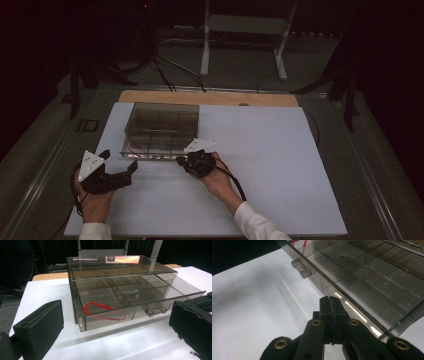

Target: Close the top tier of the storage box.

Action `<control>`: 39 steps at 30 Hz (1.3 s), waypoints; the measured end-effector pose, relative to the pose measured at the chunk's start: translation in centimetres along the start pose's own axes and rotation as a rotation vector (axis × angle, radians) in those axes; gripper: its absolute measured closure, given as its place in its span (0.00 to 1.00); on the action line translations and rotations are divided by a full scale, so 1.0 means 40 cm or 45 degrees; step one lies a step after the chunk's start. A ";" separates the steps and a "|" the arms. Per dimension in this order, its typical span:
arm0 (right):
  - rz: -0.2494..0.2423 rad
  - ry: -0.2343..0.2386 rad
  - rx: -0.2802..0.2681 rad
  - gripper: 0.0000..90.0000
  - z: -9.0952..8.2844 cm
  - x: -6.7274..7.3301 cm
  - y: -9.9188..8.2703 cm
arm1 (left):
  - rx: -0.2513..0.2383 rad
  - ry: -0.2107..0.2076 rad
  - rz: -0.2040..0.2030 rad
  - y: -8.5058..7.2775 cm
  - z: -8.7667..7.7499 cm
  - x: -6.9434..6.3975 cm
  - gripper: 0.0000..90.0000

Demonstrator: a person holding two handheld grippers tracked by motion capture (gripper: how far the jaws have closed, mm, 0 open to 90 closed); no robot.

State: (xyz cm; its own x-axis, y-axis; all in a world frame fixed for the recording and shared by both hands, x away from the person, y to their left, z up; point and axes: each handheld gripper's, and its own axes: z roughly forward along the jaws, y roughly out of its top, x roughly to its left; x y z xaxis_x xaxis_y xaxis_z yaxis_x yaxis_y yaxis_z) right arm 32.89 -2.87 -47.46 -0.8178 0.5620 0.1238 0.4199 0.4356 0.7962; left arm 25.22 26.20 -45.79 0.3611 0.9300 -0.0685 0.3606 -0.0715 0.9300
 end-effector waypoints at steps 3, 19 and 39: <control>0.003 -0.005 -0.002 1.00 0.002 -0.002 0.000 | 0.001 -0.001 0.001 0.000 0.000 0.000 0.01; 0.023 -0.029 -0.007 1.00 0.013 -0.015 0.012 | 0.004 0.001 0.002 -0.001 0.001 0.000 0.01; 0.078 -0.062 -0.025 1.00 0.017 -0.040 0.021 | -0.001 0.004 -0.002 0.000 -0.002 0.001 0.01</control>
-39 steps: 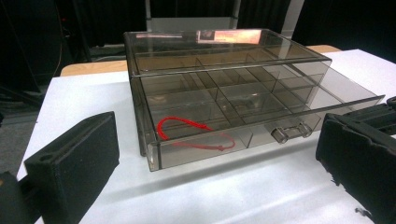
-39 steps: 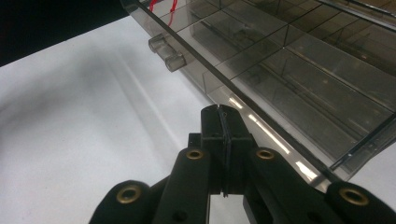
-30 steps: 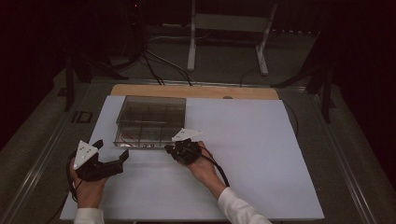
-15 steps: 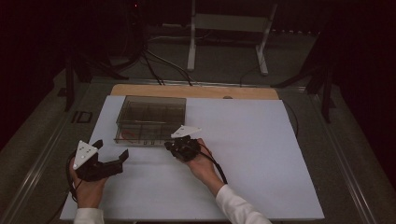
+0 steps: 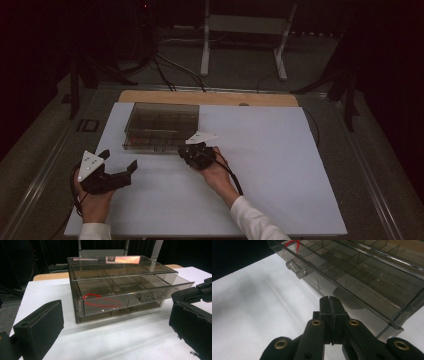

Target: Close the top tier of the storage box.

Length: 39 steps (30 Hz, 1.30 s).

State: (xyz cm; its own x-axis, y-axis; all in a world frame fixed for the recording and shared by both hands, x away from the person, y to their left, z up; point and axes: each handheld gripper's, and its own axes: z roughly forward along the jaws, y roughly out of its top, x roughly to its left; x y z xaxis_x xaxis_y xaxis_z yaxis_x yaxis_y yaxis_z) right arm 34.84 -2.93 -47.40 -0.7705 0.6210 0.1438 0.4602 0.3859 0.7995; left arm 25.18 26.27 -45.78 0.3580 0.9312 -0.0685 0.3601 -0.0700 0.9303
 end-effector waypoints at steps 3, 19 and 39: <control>0.007 -0.005 -0.001 1.00 0.000 -0.003 0.000 | 0.000 0.000 0.001 0.000 0.000 0.000 0.01; 0.041 -0.023 -0.010 1.00 0.006 -0.017 0.003 | 0.000 0.001 0.001 0.000 0.000 0.000 0.01; 0.066 -0.053 -0.009 1.00 0.016 -0.032 0.020 | 0.004 -0.002 0.002 -0.001 0.002 0.000 0.01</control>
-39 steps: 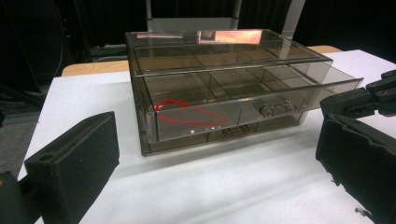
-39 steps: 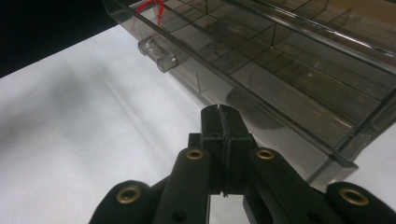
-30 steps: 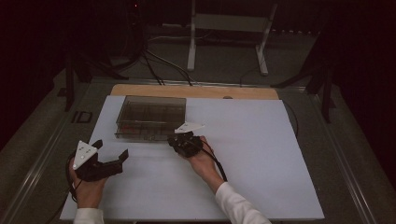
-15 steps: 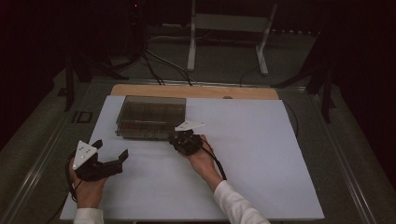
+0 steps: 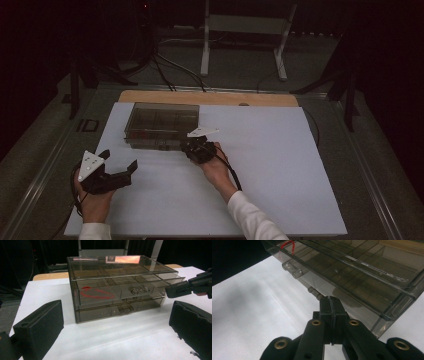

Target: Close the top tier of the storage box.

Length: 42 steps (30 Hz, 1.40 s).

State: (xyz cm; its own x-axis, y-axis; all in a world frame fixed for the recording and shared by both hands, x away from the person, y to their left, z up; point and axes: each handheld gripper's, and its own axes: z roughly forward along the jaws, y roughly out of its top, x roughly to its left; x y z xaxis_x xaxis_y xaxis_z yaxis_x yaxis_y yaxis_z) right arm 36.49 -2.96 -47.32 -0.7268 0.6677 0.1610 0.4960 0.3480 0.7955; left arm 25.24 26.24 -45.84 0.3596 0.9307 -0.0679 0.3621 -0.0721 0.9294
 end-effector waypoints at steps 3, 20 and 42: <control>0.007 -0.005 -0.001 1.00 0.001 -0.003 0.000 | 0.001 0.000 -0.001 0.000 0.001 -0.001 0.01; 0.069 -0.029 -0.007 1.00 0.007 -0.022 0.004 | 0.001 0.002 0.000 0.000 0.000 0.000 0.01; 0.082 -0.077 -0.006 1.00 0.024 -0.031 0.021 | -0.004 0.003 -0.003 0.000 -0.002 0.001 0.01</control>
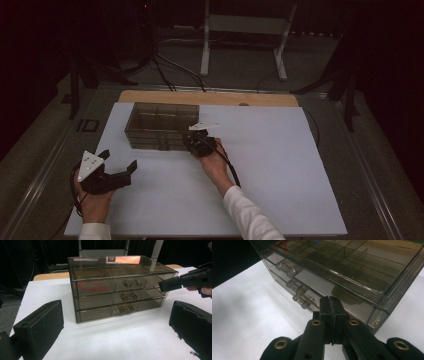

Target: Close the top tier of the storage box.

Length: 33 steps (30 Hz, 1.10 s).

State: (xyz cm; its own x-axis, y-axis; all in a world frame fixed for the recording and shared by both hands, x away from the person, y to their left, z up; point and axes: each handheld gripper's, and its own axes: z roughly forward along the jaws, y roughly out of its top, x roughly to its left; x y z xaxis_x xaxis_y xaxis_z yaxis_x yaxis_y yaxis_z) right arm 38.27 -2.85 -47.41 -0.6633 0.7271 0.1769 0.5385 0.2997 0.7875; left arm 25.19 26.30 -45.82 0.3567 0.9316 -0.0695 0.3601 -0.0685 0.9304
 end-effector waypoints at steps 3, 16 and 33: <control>-0.008 -0.006 -0.003 1.00 0.003 0.003 -0.001 | 0.001 0.000 0.000 0.000 0.000 0.000 0.01; -0.002 -0.004 -0.003 1.00 0.009 0.007 -0.004 | 0.001 0.000 0.000 -0.001 0.001 0.000 0.01; -0.122 0.088 0.010 0.67 -0.002 0.047 -0.011 | 0.002 -0.001 -0.001 -0.001 0.000 0.001 0.01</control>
State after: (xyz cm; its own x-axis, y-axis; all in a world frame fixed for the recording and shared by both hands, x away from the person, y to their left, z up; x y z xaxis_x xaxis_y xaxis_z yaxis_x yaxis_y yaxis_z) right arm 36.75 -1.67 -47.36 -0.7459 0.6508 0.1417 0.4751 0.3708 0.7980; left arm 25.21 26.33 -45.86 0.3571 0.9314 -0.0701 0.3613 -0.0686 0.9299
